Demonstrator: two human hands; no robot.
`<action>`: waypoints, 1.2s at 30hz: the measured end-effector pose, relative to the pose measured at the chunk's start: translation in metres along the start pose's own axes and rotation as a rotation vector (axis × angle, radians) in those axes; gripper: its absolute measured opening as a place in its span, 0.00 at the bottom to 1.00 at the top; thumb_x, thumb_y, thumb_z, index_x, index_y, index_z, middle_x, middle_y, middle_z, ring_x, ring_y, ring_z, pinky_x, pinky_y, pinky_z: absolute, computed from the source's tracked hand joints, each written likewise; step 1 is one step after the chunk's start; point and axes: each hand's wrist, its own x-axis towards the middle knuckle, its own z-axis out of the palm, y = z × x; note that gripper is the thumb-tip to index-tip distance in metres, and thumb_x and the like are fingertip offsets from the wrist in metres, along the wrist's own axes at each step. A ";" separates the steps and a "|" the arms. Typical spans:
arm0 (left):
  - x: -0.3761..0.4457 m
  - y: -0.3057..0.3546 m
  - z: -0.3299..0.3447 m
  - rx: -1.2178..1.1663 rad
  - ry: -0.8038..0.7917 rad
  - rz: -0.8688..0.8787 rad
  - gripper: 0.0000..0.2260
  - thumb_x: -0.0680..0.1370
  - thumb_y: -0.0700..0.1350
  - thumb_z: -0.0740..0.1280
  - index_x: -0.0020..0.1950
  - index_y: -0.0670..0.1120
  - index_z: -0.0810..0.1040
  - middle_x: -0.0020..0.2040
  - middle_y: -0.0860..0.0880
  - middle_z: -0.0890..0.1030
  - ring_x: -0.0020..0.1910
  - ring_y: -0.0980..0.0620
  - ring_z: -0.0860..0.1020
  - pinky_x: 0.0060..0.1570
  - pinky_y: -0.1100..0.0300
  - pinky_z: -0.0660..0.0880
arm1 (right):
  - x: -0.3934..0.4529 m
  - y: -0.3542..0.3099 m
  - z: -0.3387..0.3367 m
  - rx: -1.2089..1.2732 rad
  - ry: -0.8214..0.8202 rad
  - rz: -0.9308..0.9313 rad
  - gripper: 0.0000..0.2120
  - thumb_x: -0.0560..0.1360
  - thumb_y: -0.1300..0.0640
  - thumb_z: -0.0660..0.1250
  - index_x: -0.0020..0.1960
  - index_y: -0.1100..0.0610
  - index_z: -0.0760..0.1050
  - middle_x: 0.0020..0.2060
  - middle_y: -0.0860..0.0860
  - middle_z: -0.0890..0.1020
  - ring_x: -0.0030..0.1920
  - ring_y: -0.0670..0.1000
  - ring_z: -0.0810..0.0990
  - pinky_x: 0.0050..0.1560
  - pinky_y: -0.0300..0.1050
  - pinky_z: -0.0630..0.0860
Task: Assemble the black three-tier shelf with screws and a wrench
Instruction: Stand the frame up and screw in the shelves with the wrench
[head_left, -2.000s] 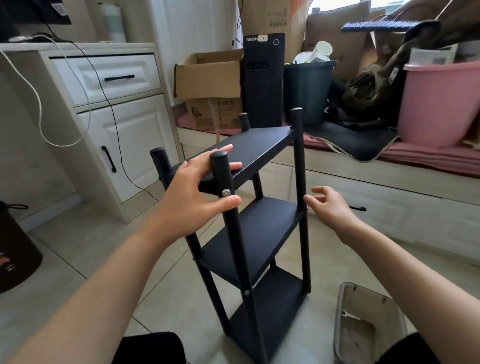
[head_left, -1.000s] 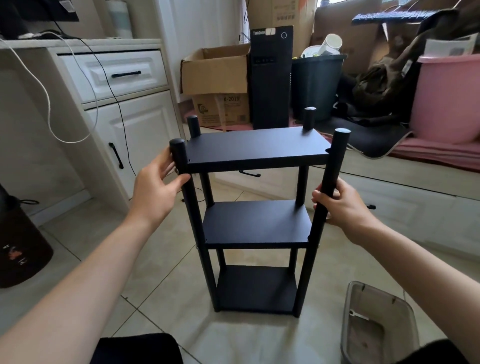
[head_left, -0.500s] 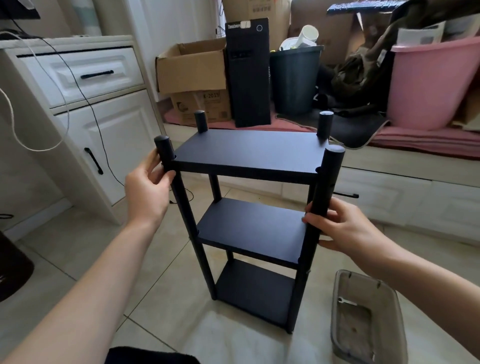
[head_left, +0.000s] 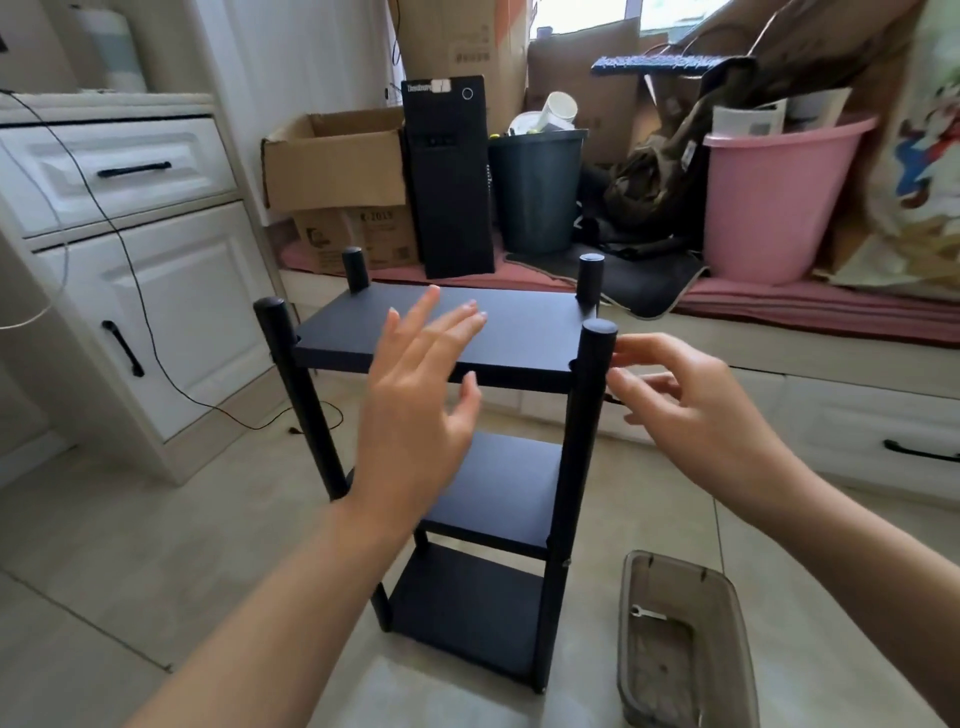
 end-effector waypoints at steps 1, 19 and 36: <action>0.001 0.004 0.006 0.048 -0.048 0.043 0.26 0.74 0.32 0.72 0.71 0.42 0.75 0.70 0.48 0.76 0.77 0.46 0.66 0.79 0.45 0.55 | 0.002 -0.002 0.000 -0.012 0.003 -0.029 0.13 0.79 0.55 0.65 0.63 0.50 0.77 0.53 0.43 0.82 0.51 0.46 0.82 0.57 0.54 0.79; 0.020 0.012 0.041 0.369 -0.225 0.260 0.24 0.70 0.41 0.80 0.64 0.39 0.81 0.62 0.42 0.83 0.61 0.42 0.82 0.60 0.46 0.78 | 0.011 -0.003 -0.009 -0.109 -0.065 -0.156 0.14 0.80 0.55 0.64 0.63 0.43 0.74 0.44 0.39 0.80 0.47 0.35 0.79 0.48 0.29 0.76; 0.012 0.019 0.032 0.340 -0.365 0.173 0.26 0.76 0.48 0.70 0.72 0.41 0.75 0.70 0.44 0.77 0.71 0.43 0.74 0.70 0.48 0.69 | 0.017 -0.001 -0.008 -0.086 -0.101 -0.159 0.10 0.79 0.51 0.66 0.57 0.38 0.74 0.43 0.40 0.81 0.48 0.36 0.79 0.51 0.41 0.78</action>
